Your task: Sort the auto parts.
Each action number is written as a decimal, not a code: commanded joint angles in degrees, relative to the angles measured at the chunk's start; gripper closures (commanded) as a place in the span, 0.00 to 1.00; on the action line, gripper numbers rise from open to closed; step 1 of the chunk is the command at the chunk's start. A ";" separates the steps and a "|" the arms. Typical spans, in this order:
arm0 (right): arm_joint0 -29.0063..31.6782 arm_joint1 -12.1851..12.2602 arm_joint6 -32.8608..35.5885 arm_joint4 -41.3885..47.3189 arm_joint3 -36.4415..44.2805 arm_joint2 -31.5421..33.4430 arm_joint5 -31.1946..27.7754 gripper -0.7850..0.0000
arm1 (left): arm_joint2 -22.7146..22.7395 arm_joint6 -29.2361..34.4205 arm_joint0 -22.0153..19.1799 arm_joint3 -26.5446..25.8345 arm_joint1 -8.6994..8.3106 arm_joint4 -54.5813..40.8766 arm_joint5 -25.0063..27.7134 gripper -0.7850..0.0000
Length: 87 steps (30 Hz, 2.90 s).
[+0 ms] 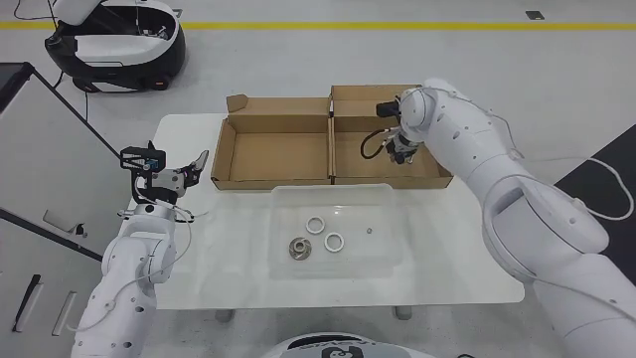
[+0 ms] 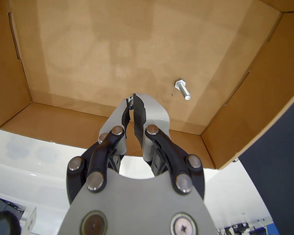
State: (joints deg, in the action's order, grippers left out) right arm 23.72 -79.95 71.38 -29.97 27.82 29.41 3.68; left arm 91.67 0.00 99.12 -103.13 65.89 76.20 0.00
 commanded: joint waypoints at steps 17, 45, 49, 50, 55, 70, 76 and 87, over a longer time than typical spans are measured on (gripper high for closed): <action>0.67 -1.58 -1.02 1.85 -4.52 1.52 -1.92 1.00 | 0.00 0.00 0.00 0.00 0.00 0.00 0.00 0.00; -1.58 -1.51 -4.24 2.45 -6.56 5.05 -5.70 0.00 | 0.00 0.00 0.00 0.00 0.00 0.00 0.00 0.00; -2.12 -0.71 -4.71 3.66 -4.47 6.62 -8.13 0.00 | 0.00 0.00 0.00 0.00 0.00 0.00 0.00 0.00; -2.18 -0.43 -4.51 4.25 -3.82 7.17 -9.09 0.00 | 0.00 0.00 0.00 0.00 0.00 0.00 0.00 0.00; -1.93 1.74 -3.12 6.34 0.74 10.27 -15.11 0.00 | 0.00 0.00 0.00 0.00 0.00 0.00 0.00 0.00; 15.45 14.65 14.21 11.52 45.54 30.82 -22.38 0.00 | 0.00 0.00 0.00 0.00 0.00 0.00 0.00 0.00; 23.85 18.52 16.63 11.23 63.28 34.31 -19.96 0.00 | 0.00 0.00 0.00 0.00 0.00 0.00 0.00 0.00; 22.43 24.71 16.63 12.51 70.87 24.59 -19.24 0.00 | 0.00 0.00 0.00 0.00 0.00 0.00 0.00 0.00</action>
State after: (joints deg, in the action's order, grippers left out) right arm 46.74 -55.63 88.00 -17.68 98.49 54.95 -15.83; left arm 91.67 0.00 99.12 -103.13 65.89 76.20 0.00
